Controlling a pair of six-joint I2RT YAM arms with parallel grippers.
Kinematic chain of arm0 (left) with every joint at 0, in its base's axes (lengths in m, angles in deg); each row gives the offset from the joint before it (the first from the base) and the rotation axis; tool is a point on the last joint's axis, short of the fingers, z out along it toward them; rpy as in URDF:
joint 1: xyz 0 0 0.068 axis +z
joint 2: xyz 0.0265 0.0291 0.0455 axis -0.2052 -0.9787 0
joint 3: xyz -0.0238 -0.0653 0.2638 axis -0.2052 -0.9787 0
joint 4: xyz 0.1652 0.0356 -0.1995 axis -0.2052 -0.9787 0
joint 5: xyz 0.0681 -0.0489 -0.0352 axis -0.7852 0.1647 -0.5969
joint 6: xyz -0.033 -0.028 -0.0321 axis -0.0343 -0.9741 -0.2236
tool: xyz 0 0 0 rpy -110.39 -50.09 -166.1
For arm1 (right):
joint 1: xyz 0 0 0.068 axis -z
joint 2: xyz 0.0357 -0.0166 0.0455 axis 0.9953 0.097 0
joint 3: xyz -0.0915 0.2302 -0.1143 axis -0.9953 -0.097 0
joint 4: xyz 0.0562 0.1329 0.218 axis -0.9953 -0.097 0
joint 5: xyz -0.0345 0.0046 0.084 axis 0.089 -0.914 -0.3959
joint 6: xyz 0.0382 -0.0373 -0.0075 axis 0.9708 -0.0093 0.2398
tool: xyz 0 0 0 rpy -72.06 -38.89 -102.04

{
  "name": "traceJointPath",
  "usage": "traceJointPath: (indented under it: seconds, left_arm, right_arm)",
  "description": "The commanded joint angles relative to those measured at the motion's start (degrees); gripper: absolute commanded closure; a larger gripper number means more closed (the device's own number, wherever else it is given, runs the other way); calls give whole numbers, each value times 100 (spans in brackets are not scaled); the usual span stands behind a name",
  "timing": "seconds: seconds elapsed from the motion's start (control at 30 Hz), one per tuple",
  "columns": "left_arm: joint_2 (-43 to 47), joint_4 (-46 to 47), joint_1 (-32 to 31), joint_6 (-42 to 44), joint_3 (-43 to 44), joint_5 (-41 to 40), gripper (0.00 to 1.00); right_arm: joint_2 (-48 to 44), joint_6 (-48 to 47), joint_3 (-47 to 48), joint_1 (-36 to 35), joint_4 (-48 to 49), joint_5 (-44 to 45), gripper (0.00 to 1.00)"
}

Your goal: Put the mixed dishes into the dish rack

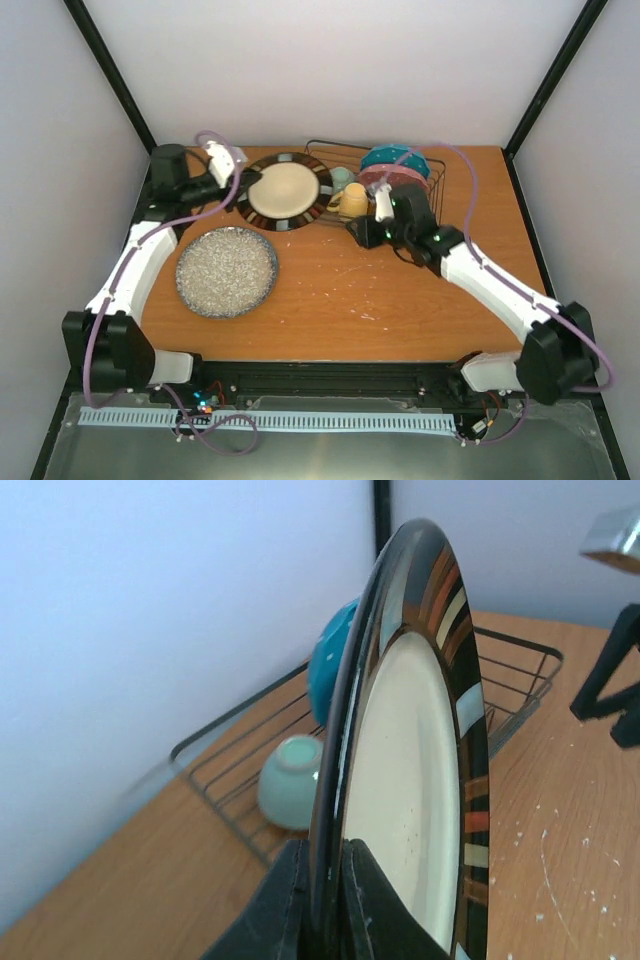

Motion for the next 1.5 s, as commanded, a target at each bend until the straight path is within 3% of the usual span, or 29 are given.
traceJointPath:
  seconds: [0.0, 0.07, 0.27, 0.5, 0.6, 0.83, 1.07, 1.47]
  left_arm:
    - [-442, 1478, -1018, 145, 696, -734, 99]
    - [-770, 1910, -1485, 347, 895, -1322, 99]
    - [-2056, 2219, -2339, 1121, 2407, -1767, 99]
    - [-3708, 1572, -2822, 2188, 4764, -1396, 99]
    - [-4199, 1350, -2883, 2589, 5335, -1086, 100]
    - [-4710, 745, -3123, 3162, 5880, -752, 99]
    - [-4760, 284, -3286, 3365, 5791, -644, 99]
    - [-5035, 274, -3422, 3976, 5595, -1202, 99]
  right_arm:
    - [-947, 625, -1366, 29, 908, 1467, 53]
    - [-1416, 812, -1910, 29, 1127, 1696, 53]
    - [-2704, 941, -3059, 25, 1676, 2194, 54]
    - [-3679, 879, -4071, 50, 2089, 2465, 55]
    - [-3909, 972, -4349, 68, 2193, 2540, 55]
    - [-4150, 1122, -4608, 161, 2275, 2791, 55]
    - [-4136, 1187, -4703, 407, 2278, 2708, 55]
    - [-4178, 1196, -4787, 553, 2281, 2701, 55]
